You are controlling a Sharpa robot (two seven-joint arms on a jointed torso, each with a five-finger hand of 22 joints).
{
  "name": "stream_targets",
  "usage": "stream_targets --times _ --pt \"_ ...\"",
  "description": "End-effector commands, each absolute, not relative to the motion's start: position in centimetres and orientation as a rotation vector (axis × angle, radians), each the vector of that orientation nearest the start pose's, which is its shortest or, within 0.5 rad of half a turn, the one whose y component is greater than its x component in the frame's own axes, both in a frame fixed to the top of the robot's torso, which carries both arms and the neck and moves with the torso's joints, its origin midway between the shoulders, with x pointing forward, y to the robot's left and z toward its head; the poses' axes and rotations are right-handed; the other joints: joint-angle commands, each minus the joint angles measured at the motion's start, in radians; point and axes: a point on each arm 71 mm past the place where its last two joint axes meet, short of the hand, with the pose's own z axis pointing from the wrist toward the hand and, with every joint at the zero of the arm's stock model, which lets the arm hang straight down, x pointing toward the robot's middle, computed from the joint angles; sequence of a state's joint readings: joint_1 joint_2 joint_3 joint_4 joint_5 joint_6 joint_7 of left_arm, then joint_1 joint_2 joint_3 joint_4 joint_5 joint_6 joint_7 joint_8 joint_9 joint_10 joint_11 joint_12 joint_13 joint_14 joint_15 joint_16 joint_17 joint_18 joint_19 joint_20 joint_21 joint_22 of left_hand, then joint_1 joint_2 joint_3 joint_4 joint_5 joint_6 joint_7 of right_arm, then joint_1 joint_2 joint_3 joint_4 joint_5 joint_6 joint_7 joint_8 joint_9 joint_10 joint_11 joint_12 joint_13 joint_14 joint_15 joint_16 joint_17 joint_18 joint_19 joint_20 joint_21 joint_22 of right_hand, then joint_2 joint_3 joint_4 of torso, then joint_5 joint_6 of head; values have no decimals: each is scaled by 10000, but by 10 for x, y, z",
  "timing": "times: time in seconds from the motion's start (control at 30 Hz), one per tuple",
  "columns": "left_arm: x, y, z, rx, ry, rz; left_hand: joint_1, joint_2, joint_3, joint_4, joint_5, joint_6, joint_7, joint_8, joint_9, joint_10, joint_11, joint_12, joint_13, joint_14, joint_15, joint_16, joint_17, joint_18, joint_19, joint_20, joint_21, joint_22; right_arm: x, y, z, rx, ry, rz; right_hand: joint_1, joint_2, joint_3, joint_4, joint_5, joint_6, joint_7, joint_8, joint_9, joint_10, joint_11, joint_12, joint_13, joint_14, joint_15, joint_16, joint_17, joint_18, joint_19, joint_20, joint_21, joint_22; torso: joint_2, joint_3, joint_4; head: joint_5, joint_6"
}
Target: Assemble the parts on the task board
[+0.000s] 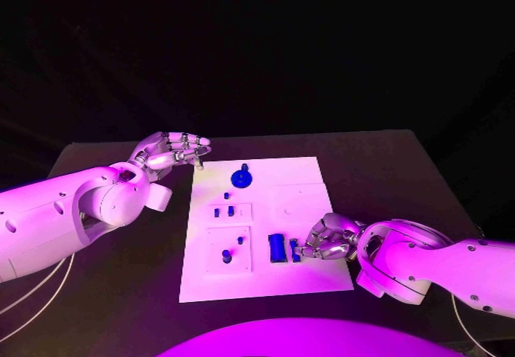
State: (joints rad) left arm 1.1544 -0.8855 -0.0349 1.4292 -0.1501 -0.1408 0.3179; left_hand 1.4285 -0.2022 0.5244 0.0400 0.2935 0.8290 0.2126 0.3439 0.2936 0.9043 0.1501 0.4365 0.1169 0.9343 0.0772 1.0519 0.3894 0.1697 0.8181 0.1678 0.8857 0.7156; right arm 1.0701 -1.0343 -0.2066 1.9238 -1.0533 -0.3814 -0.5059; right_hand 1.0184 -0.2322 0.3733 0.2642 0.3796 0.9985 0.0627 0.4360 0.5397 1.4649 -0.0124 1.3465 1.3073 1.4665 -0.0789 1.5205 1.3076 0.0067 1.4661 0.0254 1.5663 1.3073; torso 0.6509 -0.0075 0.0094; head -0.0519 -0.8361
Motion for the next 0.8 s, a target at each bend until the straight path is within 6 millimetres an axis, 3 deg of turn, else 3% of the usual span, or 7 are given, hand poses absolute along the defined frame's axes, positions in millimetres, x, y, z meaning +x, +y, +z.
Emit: stream_targets --times 0.03,0.1,0.27,0.8 --pt "492 247 -207 -10183 15886 -14977 -39 36 -33 13 15 -73 43 48 -11 -75 27 36 -12 -48 5 20 -9 133 -76 23 -41 -15 344 -203 -277 4032 22494 5897 420 -4 -68 -149 -203 52 2 -59 16 159 -14 -29 1159 813 -8 33 1426 -67 1047 -4 45 2635 5 -5 3 -7 -4" --pt "492 247 -207 -10185 15890 -14975 -39 36 -33 13 15 -73 43 48 -11 -75 27 36 -12 -48 5 20 -9 133 -76 23 -41 -15 344 -203 -277 3910 22620 5910 814 49 -43 -326 -894 61 5 -103 12 155 -12 -36 1159 813 -5 34 1429 -67 1047 1 45 2635 4 -6 8 -7 -8" --pt "492 247 -207 -10190 15893 -14967 -39 36 -33 13 15 -73 43 48 -11 -75 27 36 -12 -48 5 20 -9 133 -76 23 -41 -15 342 -201 -279 3617 22901 5975 1234 -40 -111 -551 -1659 96 14 -179 -8 157 -4 -28 1171 812 5 30 1427 -67 1047 10 45 2635 -3 -6 9 2 -22" --pt "492 247 -207 -10203 15939 -14963 -43 44 -30 19 16 -75 43 52 -12 -79 28 41 -14 -50 7 23 -11 133 -75 25 -47 -19 345 -199 -281 3560 22881 5944 1179 38 -203 -449 -1842 134 26 -212 -20 165 8 -12 1183 814 14 33 1437 -67 1047 17 45 2635 8 -6 11 24 -29"
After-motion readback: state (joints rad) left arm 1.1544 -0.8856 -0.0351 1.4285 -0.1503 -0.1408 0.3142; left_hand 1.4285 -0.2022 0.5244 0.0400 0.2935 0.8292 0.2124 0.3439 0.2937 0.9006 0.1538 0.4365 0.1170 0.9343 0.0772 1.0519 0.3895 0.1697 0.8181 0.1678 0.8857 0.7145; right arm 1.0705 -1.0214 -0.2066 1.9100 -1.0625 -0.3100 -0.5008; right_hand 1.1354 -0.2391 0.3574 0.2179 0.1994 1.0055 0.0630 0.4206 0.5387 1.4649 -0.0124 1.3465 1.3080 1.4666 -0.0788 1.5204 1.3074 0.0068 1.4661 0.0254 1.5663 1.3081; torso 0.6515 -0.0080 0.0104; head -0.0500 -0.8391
